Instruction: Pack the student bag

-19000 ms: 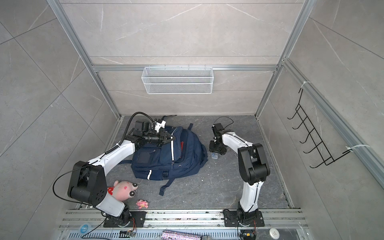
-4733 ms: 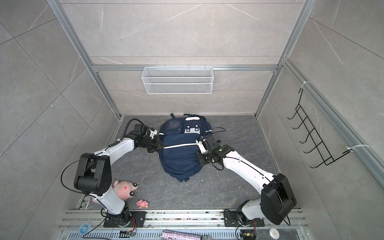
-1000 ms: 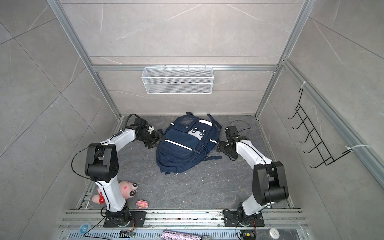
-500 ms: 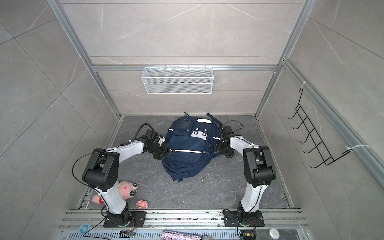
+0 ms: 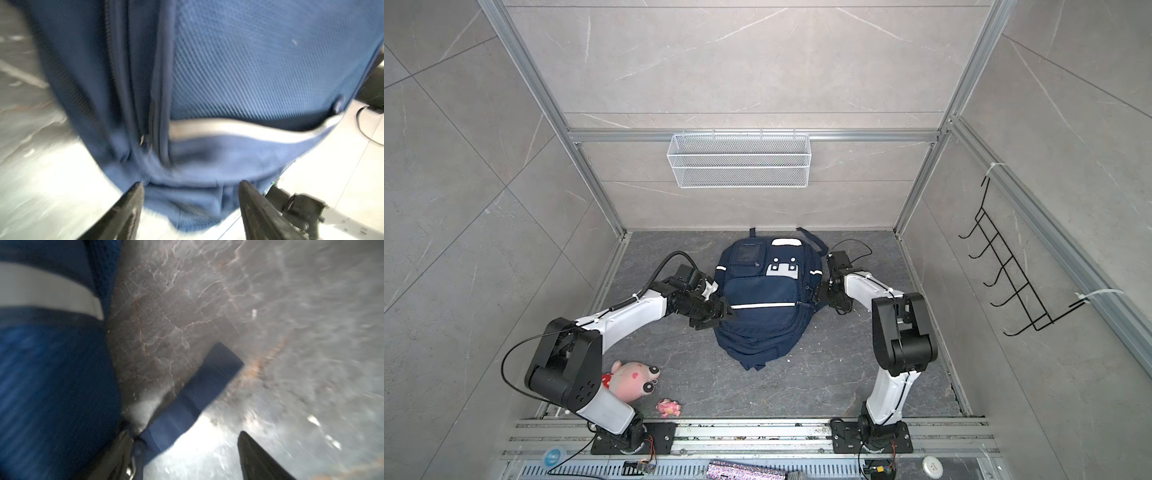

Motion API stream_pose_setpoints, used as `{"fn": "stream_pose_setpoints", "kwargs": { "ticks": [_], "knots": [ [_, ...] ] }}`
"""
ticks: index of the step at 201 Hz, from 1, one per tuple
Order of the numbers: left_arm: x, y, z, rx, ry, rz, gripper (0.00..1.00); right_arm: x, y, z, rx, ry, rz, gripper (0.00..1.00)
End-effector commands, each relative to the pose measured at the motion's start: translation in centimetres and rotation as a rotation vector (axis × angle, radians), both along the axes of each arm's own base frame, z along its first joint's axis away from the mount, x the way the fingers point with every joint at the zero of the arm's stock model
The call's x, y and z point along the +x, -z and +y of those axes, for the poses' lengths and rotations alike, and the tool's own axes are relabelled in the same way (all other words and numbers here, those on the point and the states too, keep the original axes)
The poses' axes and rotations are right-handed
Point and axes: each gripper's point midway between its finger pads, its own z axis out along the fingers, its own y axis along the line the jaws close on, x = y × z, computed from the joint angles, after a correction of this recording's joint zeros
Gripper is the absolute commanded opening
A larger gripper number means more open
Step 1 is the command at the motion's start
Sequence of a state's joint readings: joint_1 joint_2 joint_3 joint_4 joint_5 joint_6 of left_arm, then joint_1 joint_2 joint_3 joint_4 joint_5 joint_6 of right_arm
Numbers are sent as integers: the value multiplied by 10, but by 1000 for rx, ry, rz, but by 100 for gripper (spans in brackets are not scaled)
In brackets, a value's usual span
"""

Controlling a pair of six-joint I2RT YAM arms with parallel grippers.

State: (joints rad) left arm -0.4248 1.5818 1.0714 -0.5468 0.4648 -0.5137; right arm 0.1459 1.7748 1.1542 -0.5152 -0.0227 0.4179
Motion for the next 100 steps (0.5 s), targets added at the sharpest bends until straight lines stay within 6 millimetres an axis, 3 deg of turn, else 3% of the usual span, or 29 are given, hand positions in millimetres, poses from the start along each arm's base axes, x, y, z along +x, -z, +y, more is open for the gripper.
{"fn": "stream_pose_setpoints", "kwargs": {
  "ticks": [1, 21, 30, 58, 81, 100],
  "knots": [
    [1, -39, 29, 116, 64, -122, 78, 1, -45, -13, -25, 3, -133, 84],
    [9, -58, 51, 192, 61, -237, 81, -9, -68, -22, -65, -6, -199, 86],
    [13, -65, 63, 232, 44, -291, 85, -15, -79, -29, -94, 3, -226, 99],
    [24, -79, 93, 320, -51, -426, 96, -35, -118, -51, -181, 69, -341, 100],
    [38, -73, 124, 335, -214, -464, 100, -50, -144, -58, -182, 105, -464, 100],
    [48, -63, 158, 337, -359, -472, 100, -60, -152, -67, -194, 144, -520, 100]
  ]
}}
